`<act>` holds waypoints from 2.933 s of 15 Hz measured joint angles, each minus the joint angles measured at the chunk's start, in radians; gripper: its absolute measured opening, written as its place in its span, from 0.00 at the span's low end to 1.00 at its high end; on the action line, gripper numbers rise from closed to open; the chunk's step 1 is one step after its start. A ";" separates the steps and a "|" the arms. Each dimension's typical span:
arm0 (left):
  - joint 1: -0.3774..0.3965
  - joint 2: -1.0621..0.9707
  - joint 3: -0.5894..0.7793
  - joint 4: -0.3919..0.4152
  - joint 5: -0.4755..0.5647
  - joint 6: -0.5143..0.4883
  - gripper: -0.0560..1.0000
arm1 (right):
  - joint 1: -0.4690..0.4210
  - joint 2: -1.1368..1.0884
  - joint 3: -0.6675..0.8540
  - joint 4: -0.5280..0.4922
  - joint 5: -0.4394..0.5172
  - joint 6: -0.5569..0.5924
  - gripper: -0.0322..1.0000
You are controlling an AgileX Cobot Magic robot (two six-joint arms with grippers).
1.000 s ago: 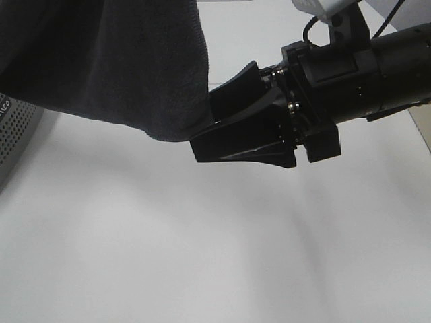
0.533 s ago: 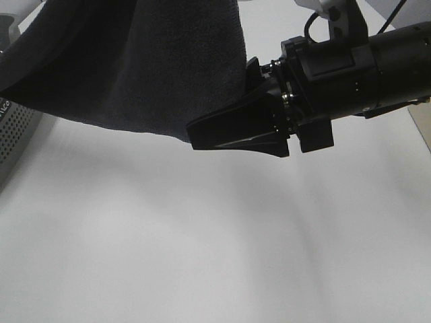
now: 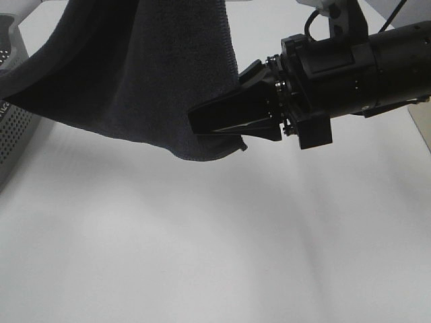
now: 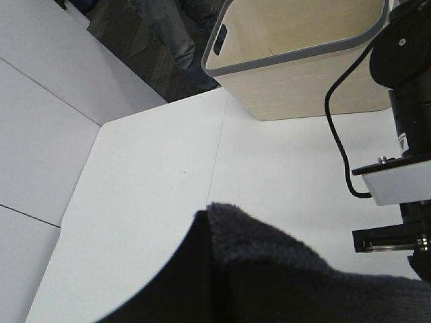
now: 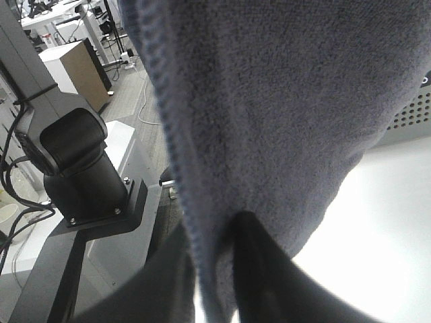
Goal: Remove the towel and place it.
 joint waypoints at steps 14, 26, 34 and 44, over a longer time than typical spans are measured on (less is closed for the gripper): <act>0.000 0.000 0.000 0.000 0.028 -0.024 0.05 | 0.000 0.000 -0.122 -0.166 -0.132 0.626 0.05; 0.000 0.012 0.000 0.361 -0.002 -0.559 0.05 | 0.000 0.009 -0.811 -1.108 0.107 1.572 0.05; 0.000 0.122 0.000 0.530 -0.505 -0.559 0.05 | 0.000 0.087 -1.217 -1.376 0.012 1.567 0.05; 0.121 0.254 0.000 0.581 -0.908 -0.866 0.05 | 0.000 0.140 -1.218 -1.640 -0.398 1.789 0.05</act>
